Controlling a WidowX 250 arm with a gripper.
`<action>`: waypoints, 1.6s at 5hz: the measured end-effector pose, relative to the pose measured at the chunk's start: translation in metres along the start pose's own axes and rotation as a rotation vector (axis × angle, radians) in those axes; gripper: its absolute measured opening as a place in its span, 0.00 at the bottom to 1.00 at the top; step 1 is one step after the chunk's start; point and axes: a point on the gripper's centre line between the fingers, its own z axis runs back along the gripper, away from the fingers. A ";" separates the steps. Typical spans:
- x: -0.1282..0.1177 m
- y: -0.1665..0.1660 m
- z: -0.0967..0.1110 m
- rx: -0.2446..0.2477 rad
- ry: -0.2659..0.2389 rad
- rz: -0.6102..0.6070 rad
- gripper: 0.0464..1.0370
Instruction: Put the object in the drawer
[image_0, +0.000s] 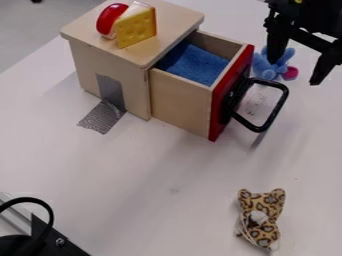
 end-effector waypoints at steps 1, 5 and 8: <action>-0.004 -0.001 -0.011 0.003 0.033 -0.004 0.96; -0.110 -0.088 -0.021 0.020 0.063 -0.101 0.96; -0.163 -0.074 -0.064 0.071 0.147 -0.016 0.96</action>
